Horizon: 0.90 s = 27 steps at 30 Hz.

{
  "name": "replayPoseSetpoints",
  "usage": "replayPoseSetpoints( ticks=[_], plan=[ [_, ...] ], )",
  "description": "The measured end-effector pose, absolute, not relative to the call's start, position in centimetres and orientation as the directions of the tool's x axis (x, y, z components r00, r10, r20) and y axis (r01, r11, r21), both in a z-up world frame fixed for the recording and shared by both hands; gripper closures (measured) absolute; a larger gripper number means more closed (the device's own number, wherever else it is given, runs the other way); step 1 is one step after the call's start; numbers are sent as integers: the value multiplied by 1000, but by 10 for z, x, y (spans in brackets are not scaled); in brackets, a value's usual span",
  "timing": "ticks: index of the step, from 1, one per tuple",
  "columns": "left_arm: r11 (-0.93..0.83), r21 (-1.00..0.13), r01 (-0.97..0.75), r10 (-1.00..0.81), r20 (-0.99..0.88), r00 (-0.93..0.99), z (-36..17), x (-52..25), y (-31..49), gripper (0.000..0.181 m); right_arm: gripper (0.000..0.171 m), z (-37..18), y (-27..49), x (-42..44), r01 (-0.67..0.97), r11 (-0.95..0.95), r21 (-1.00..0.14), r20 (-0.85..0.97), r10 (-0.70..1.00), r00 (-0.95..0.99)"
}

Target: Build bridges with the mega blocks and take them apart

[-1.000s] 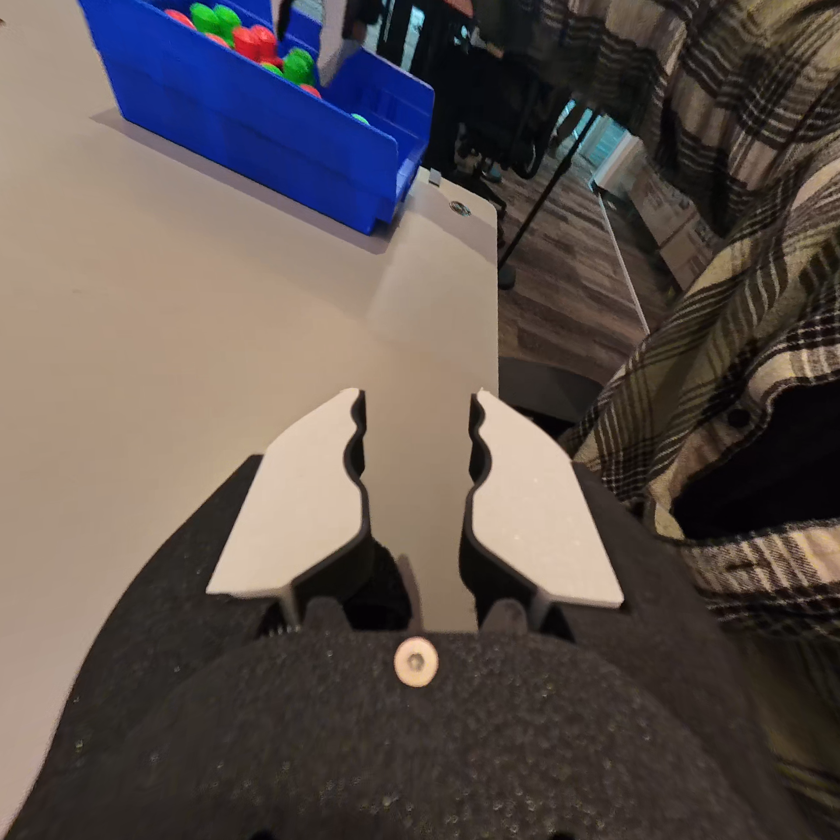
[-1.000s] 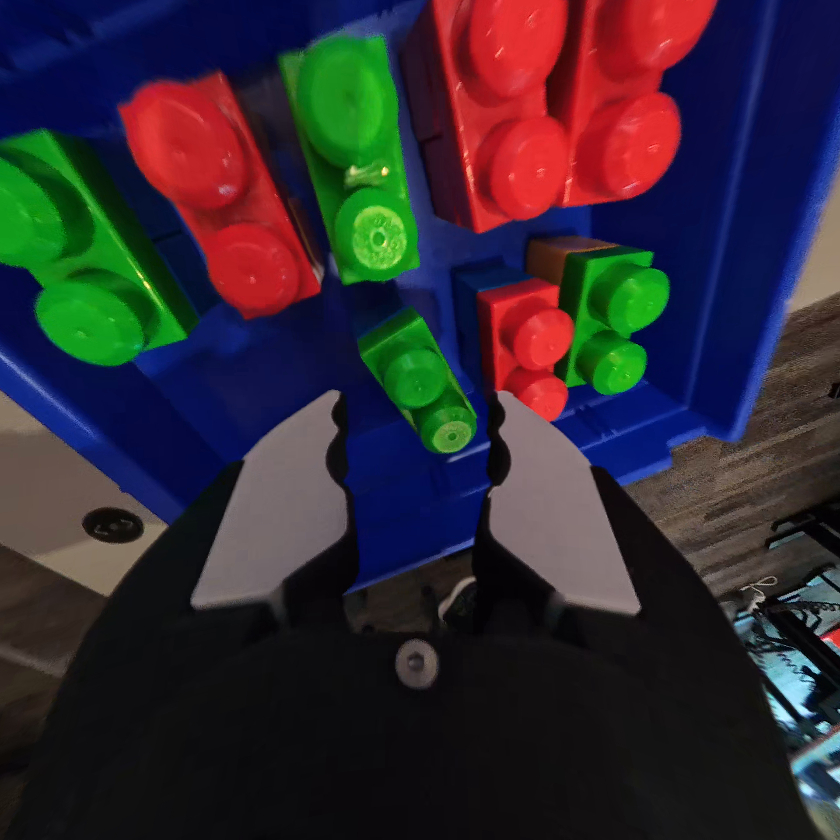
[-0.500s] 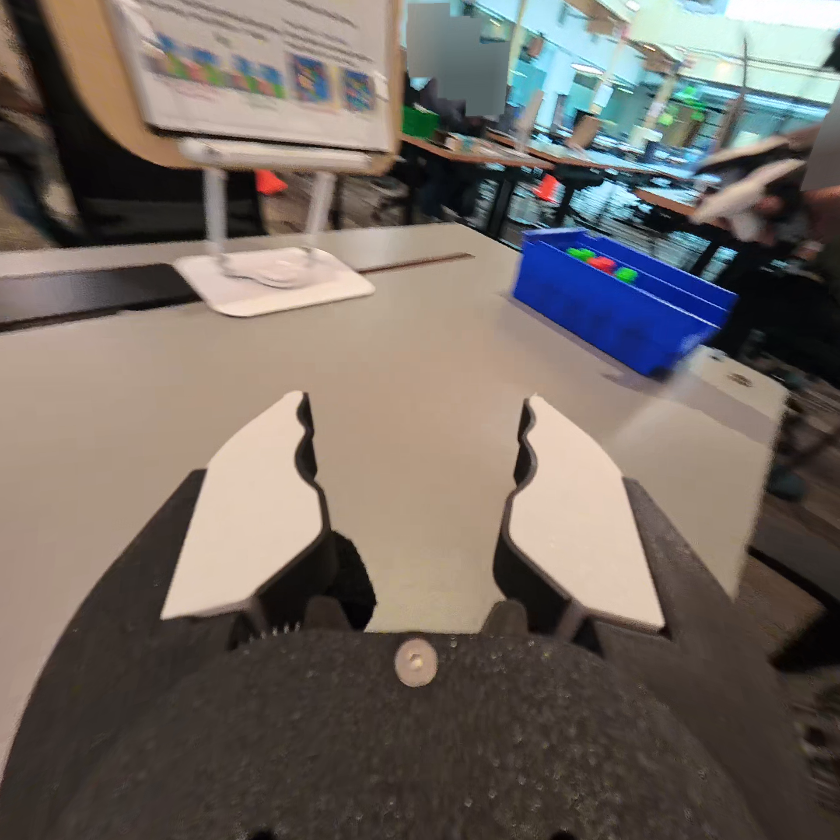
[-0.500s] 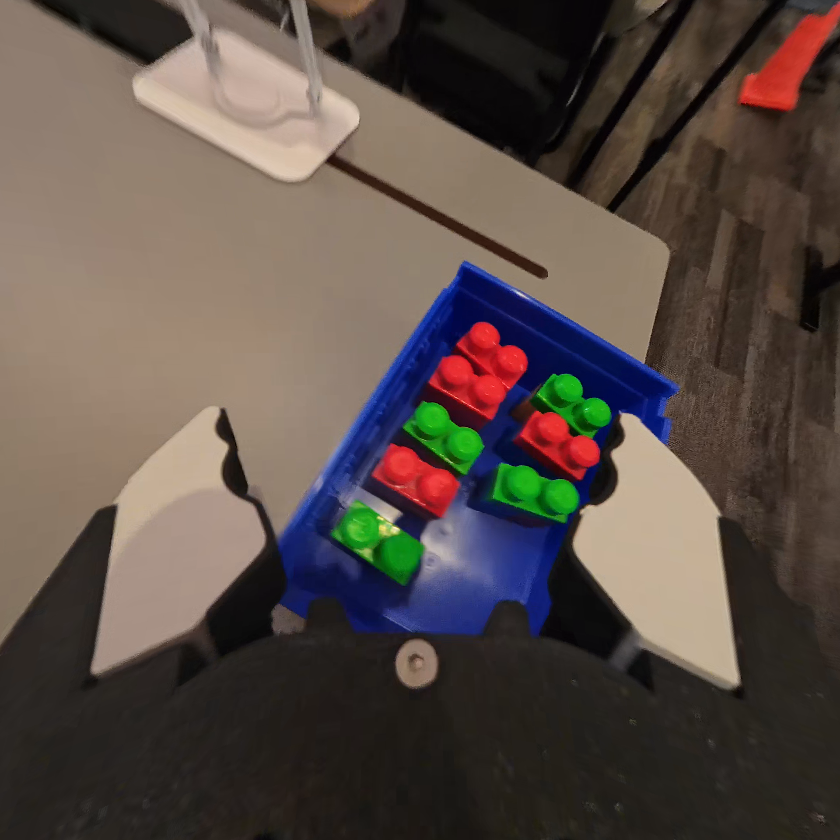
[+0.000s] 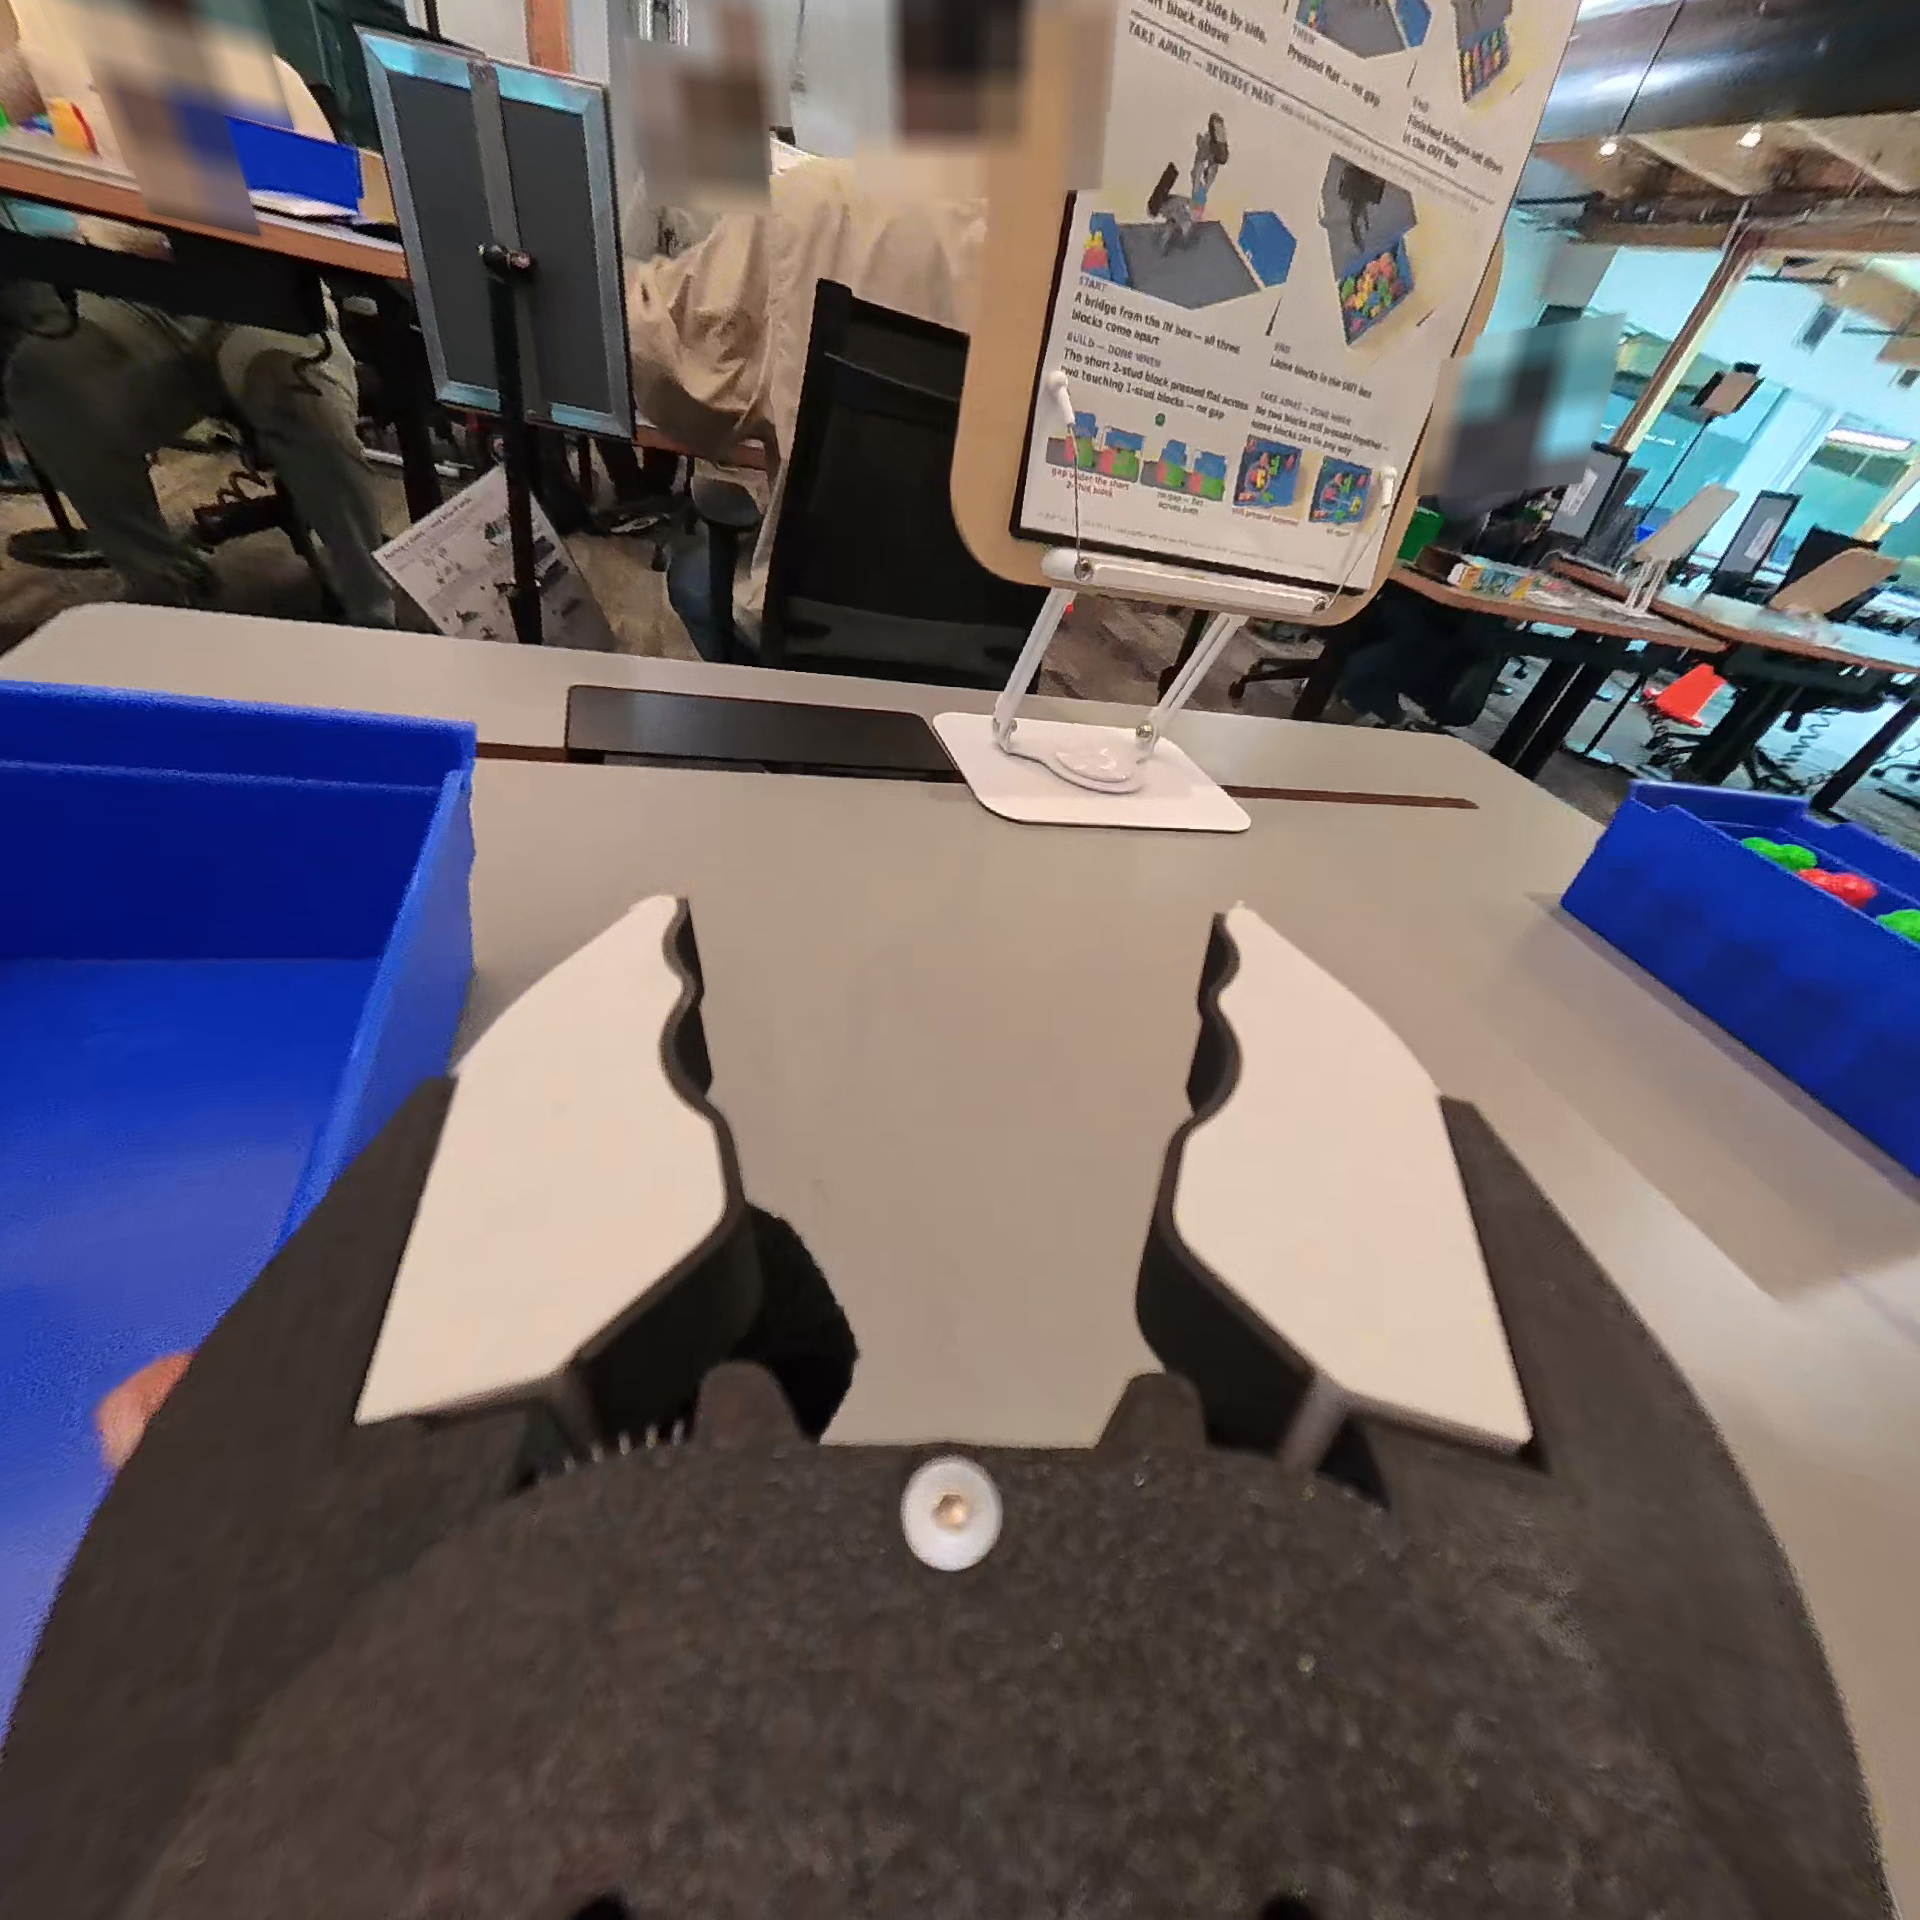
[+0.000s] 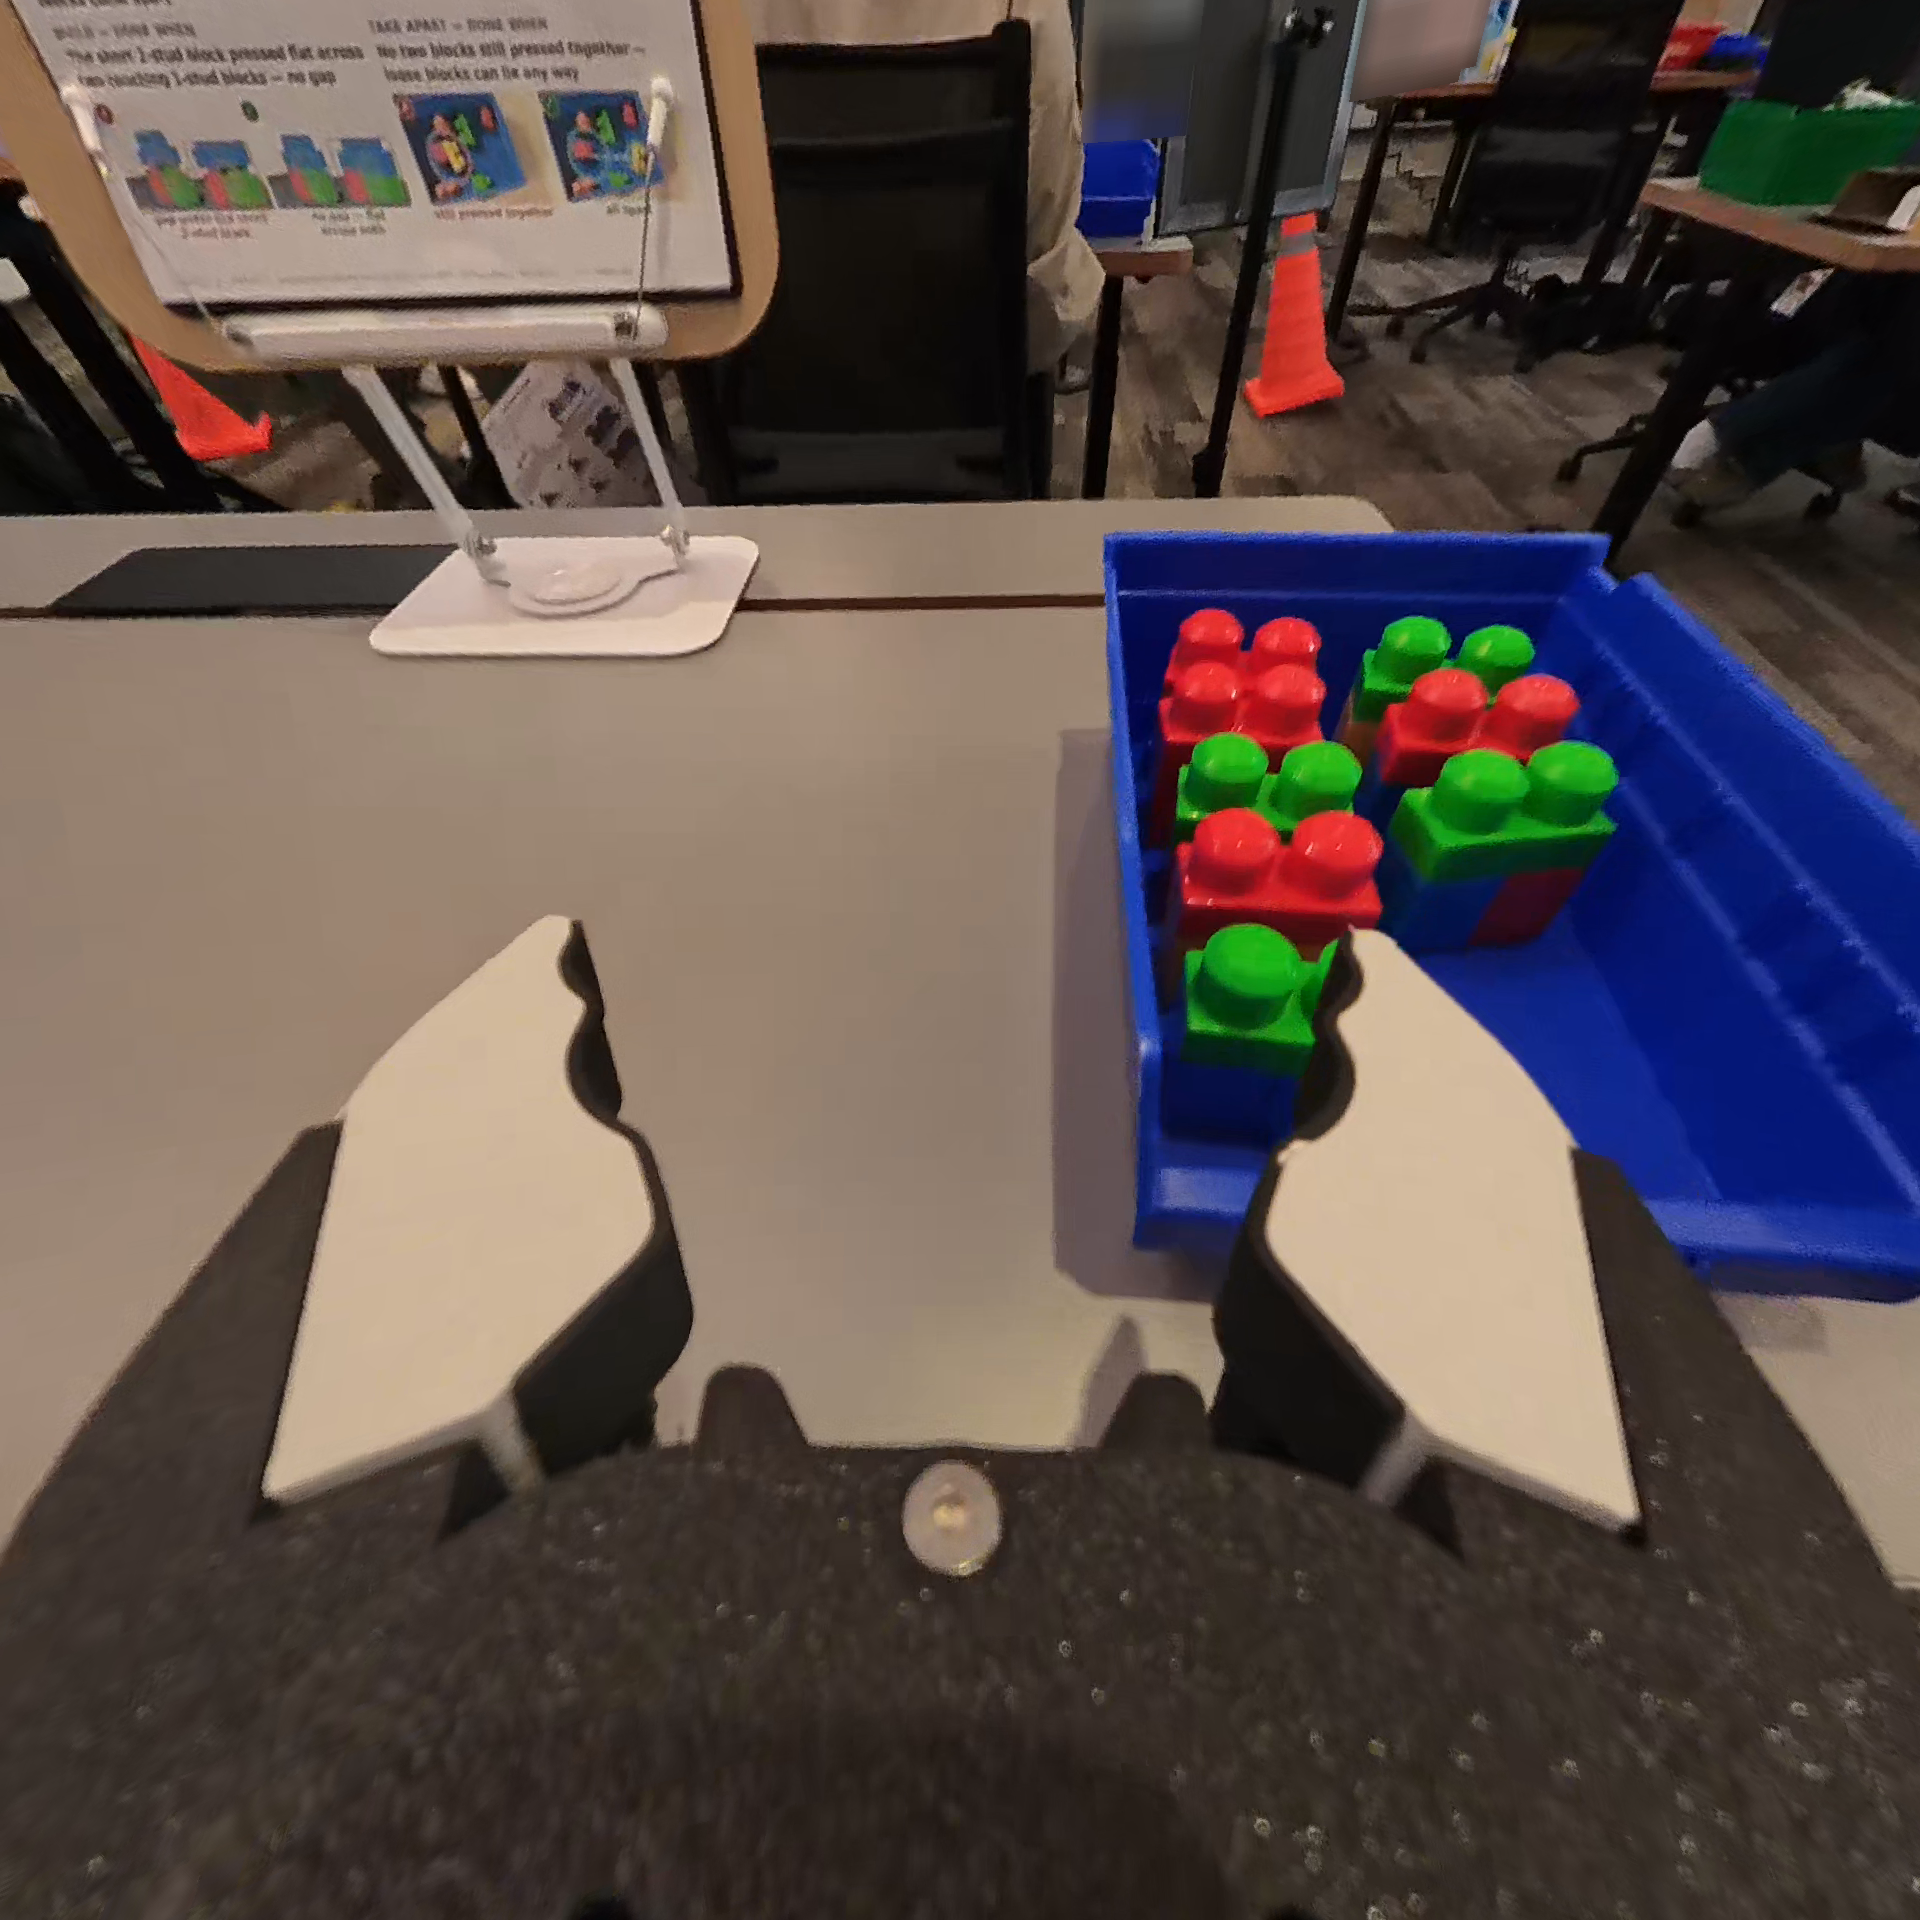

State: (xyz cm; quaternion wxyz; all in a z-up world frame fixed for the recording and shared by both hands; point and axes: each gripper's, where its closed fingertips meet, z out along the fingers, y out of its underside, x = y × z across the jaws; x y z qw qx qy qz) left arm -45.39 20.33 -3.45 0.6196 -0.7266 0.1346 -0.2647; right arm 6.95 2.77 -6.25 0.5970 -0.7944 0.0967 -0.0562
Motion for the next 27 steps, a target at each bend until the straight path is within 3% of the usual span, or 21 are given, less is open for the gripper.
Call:
replayPoseSetpoints(
  ticks=[12,19,22,25,27],
  plan=[
    [-226,-968,111,-530,218,819,-44,-456,212,90,42,-66,20,80,-65,-312,-948,5,-219,976],
    [-259,-964,62,-567,204,798,-57,-438,210,90,41,-54,15,105,76,-367,-927,140,-153,978],
    [-273,-960,56,-590,213,778,-59,-428,209,91,51,-45,17,116,214,-410,-887,249,-34,968],
    [-284,-957,49,-619,223,753,-62,-415,207,92,62,-51,22,130,423,-488,-764,389,175,904],
    [-288,-956,45,-632,226,741,-65,-408,206,92,83,-59,24,140,556,-517,-651,437,343,831]
  ],
)
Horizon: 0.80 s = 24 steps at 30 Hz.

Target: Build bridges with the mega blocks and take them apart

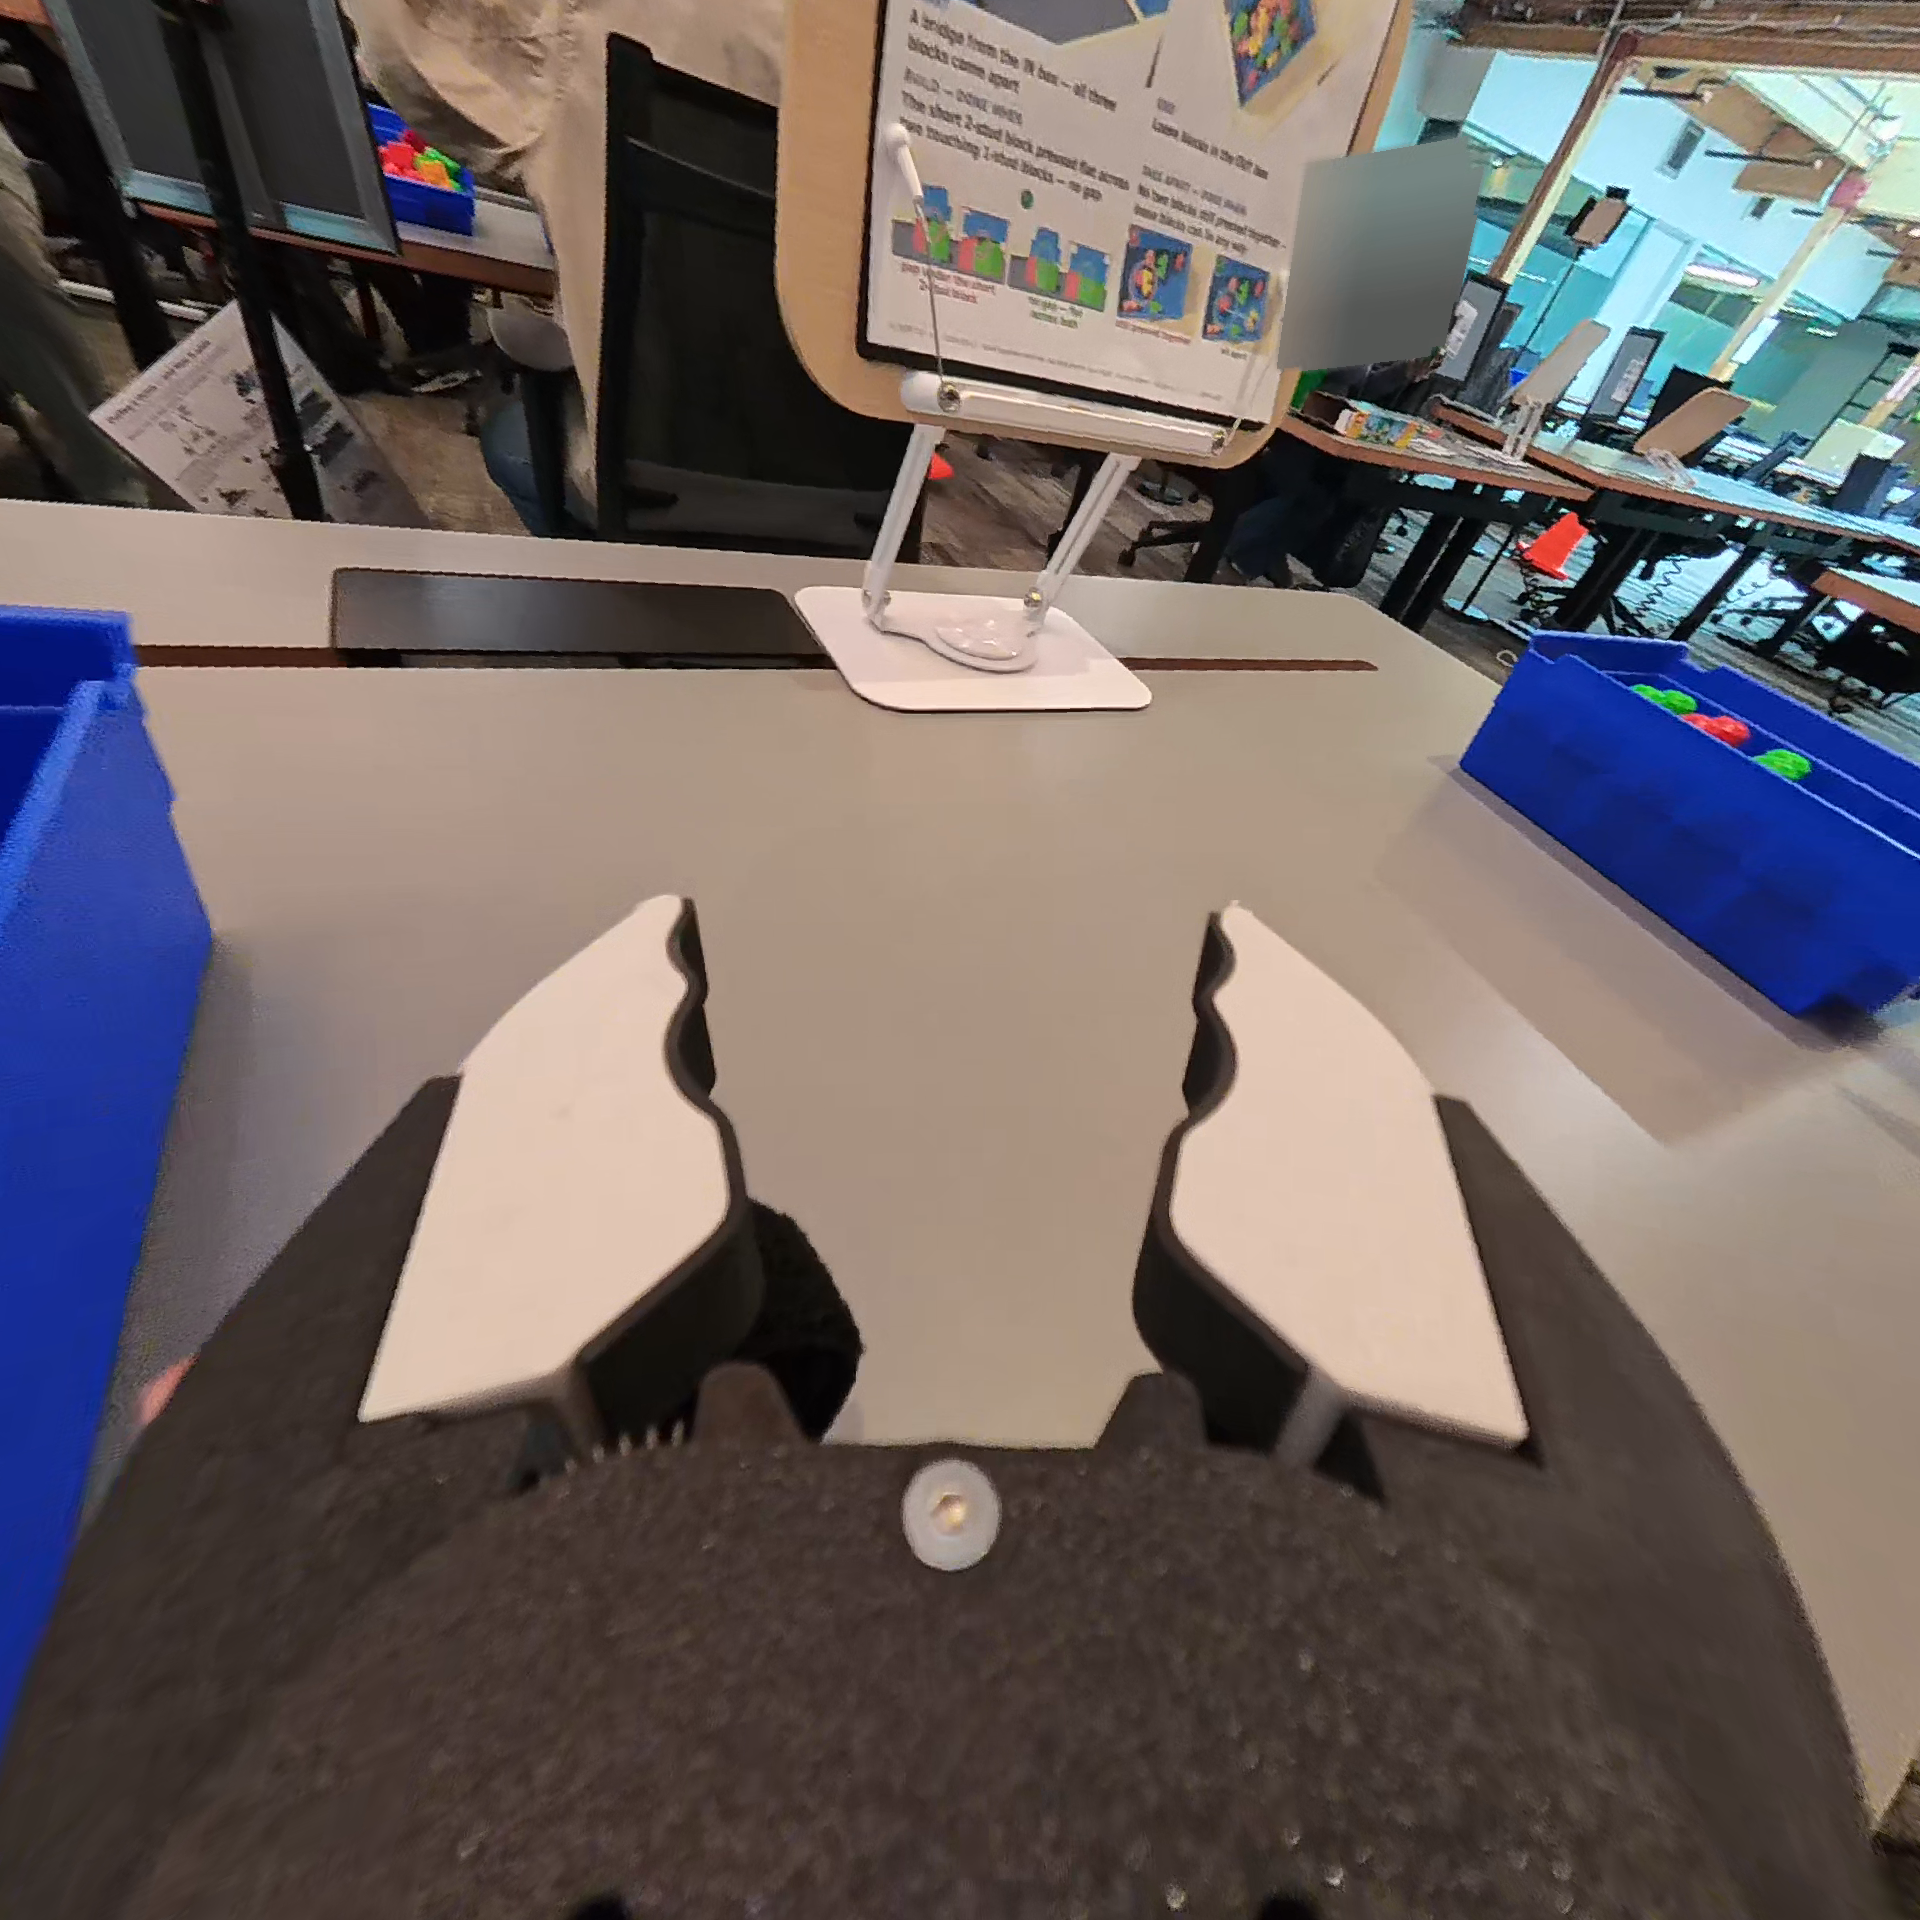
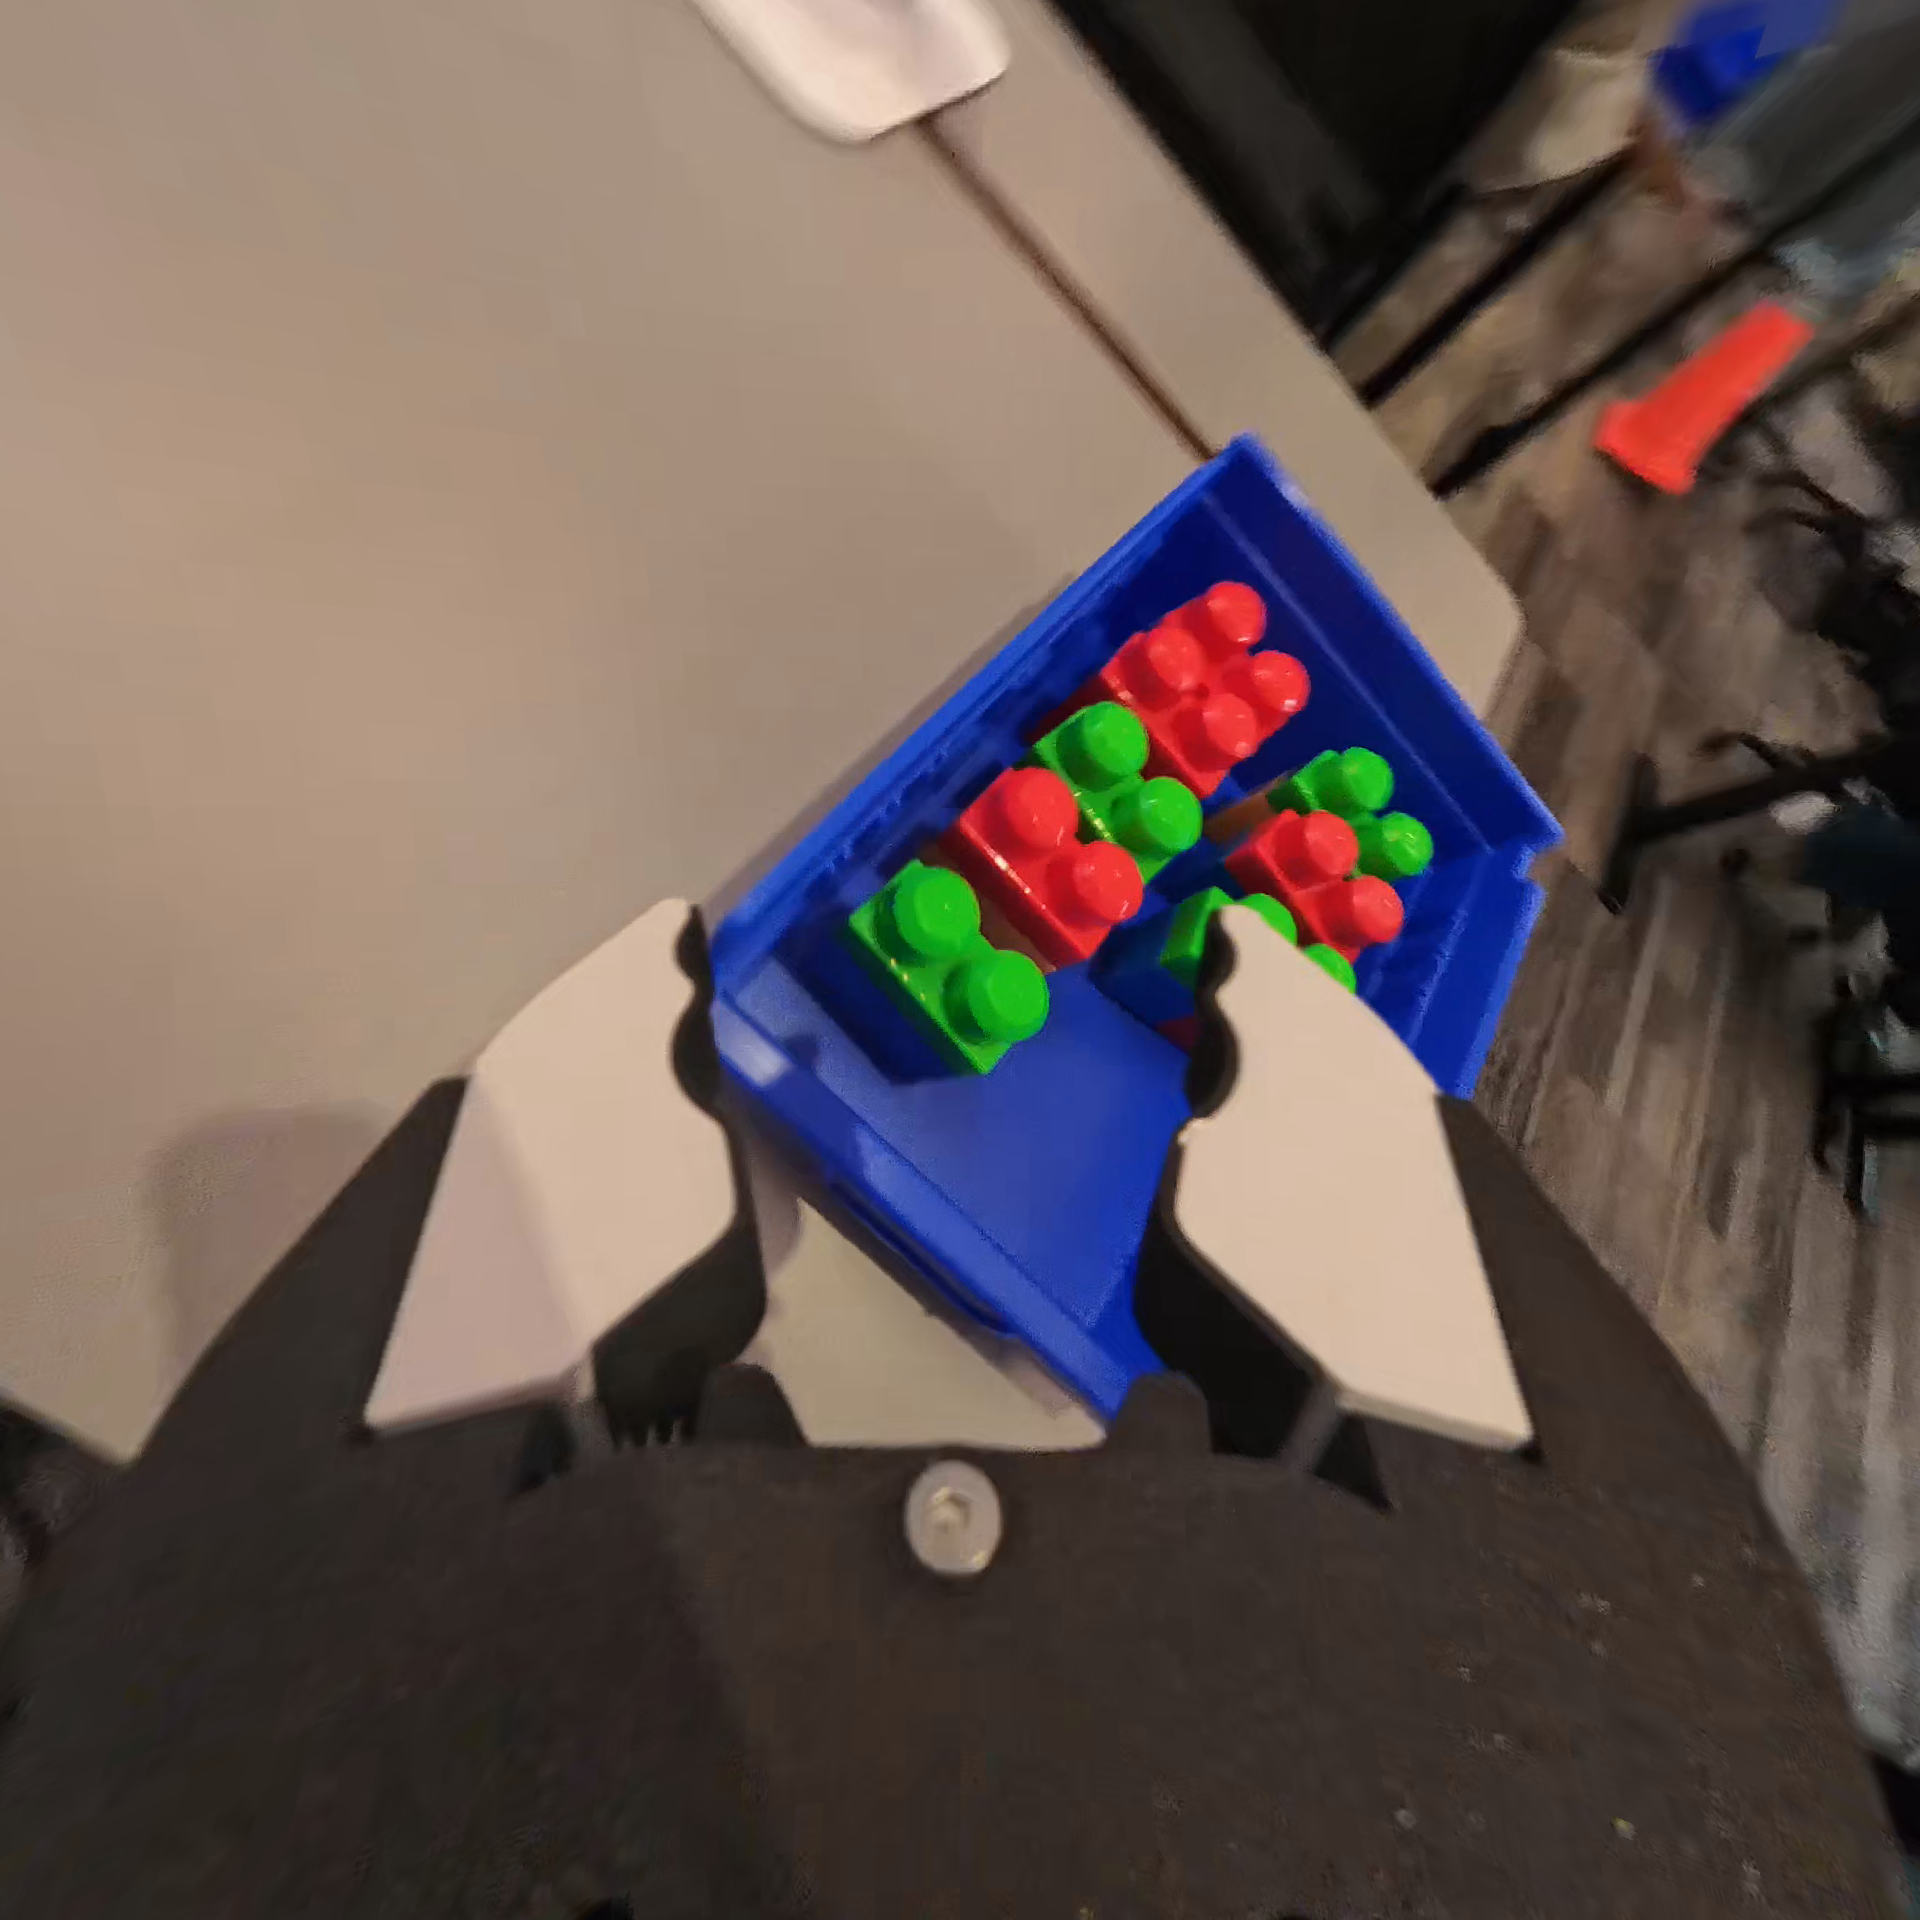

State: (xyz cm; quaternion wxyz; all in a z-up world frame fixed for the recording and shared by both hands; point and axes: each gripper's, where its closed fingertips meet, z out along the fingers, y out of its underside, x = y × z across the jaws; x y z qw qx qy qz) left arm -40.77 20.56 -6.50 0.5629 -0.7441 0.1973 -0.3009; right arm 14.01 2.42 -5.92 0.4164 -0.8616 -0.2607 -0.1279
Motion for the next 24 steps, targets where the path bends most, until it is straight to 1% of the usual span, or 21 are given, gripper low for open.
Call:
replayPoseSetpoints(
  ticks=[3,4,7,9,13,17,21,22,24],
  plan=[
    [-292,-956,43,-647,230,727,-68,-399,204,92,99,-71,29,153,692,-505,-516,403,570,716],
    [-294,-955,44,-652,234,721,-68,-396,204,92,106,-74,31,156,719,-488,-495,378,624,684],
    [-305,-951,59,-669,258,697,-69,-388,201,93,110,-86,39,162,756,-478,-446,262,738,622],
    [-321,-946,52,-680,269,682,-72,-383,198,93,115,-100,42,167,799,-472,-373,211,795,569],
    [-329,-944,35,-691,266,672,-76,-377,192,94,116,-129,45,175,853,-465,-239,135,853,503],
    [-340,-940,10,-711,264,652,-78,-369,188,94,117,-155,43,176,882,-453,-133,69,883,464],
    [-344,-939,-12,-734,261,627,-78,-356,186,94,128,-171,44,175,889,-446,-102,34,892,451],
    [-341,-940,-20,-739,255,623,-78,-353,185,94,135,-173,46,175,889,-447,-102,31,891,452],
    [-339,-940,-33,-752,250,610,-78,-347,183,94,136,-173,46,173,874,-470,-119,4,880,474]
  ],
)
